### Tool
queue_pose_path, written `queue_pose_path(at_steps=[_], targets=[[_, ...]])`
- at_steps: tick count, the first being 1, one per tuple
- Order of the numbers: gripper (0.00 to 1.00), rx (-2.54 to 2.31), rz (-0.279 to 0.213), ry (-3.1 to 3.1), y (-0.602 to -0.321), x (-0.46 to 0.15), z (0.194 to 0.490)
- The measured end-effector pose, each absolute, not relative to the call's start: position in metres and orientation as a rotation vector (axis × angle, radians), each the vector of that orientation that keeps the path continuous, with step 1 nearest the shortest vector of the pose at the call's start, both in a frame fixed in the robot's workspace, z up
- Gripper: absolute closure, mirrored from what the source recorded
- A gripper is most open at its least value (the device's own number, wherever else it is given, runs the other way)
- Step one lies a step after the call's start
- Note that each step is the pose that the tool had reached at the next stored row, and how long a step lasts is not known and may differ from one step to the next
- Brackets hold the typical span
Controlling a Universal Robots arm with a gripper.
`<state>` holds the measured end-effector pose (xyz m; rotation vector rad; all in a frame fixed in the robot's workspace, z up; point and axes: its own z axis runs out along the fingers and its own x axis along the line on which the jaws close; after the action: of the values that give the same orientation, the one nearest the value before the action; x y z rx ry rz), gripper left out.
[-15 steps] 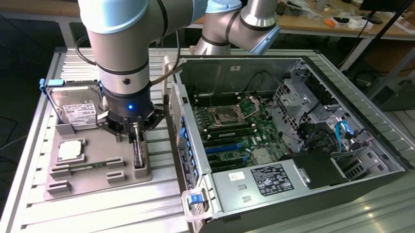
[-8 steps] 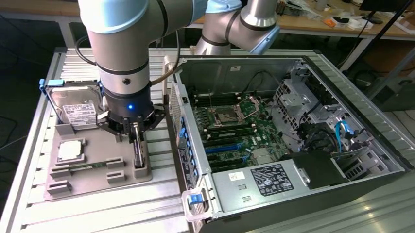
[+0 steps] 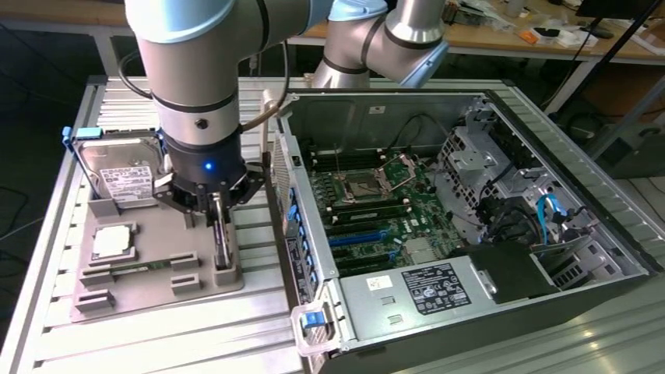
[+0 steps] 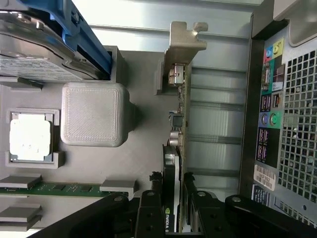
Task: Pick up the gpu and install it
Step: 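Pick up the gpu and move the gpu toward the slot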
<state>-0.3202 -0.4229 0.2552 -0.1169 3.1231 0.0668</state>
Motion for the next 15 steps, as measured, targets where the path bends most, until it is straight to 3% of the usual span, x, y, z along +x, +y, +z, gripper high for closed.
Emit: queue_pose_path(at_steps=[15], targets=[[0.73, -0.117, 0.067, 3.123, -0.423, -0.32, 0.295]])
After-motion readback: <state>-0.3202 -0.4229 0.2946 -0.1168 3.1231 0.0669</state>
